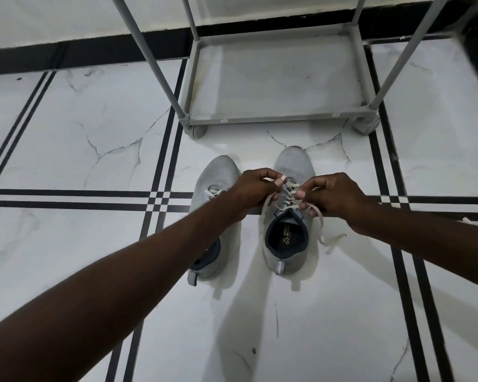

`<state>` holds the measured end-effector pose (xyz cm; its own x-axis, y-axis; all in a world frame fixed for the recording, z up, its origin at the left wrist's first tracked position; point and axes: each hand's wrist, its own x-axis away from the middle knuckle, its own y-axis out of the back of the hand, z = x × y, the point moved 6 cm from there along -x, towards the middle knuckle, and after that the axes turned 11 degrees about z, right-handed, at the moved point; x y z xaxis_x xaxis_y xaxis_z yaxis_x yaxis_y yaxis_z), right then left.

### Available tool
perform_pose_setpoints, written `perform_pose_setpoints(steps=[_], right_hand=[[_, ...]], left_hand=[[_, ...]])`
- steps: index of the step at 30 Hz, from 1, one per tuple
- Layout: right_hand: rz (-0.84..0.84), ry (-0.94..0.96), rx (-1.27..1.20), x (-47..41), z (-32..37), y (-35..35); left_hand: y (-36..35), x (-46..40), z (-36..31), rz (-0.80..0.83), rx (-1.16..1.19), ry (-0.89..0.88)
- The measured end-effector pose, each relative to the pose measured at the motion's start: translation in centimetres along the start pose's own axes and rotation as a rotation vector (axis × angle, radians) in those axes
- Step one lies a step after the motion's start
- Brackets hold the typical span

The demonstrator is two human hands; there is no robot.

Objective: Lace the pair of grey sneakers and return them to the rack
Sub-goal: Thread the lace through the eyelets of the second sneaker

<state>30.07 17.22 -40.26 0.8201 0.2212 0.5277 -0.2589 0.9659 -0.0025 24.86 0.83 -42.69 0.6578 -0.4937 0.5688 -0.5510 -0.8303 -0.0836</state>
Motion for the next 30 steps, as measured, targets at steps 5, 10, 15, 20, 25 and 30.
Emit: perform_pose_setpoints(steps=[5,10,15,20,25,30], right_hand=[[0.003,0.071,0.201,0.2,0.3,-0.3],[-0.026,0.123,0.376,0.0,1.0,-0.9],[-0.010,0.176,0.371,-0.2,1.5,-1.0],[0.003,0.176,0.349,-0.3,1.5,-1.2],[0.012,0.181,0.361,-0.7,1.6,-1.1],[0.012,0.160,0.386,-1.0,1.2,-0.5]], left_hand=[[-0.5,-0.7,0.4,0.141,-0.016,0.024],[-0.9,-1.6,0.8,0.091,-0.020,0.047],[-1.3,-2.0,1.5,0.031,-0.005,0.082],[-1.8,-1.9,1.6,0.067,0.035,0.059],[-2.2,-1.9,1.8,0.187,0.172,0.089],[-2.9,-1.3,1.7,0.281,0.272,0.112]])
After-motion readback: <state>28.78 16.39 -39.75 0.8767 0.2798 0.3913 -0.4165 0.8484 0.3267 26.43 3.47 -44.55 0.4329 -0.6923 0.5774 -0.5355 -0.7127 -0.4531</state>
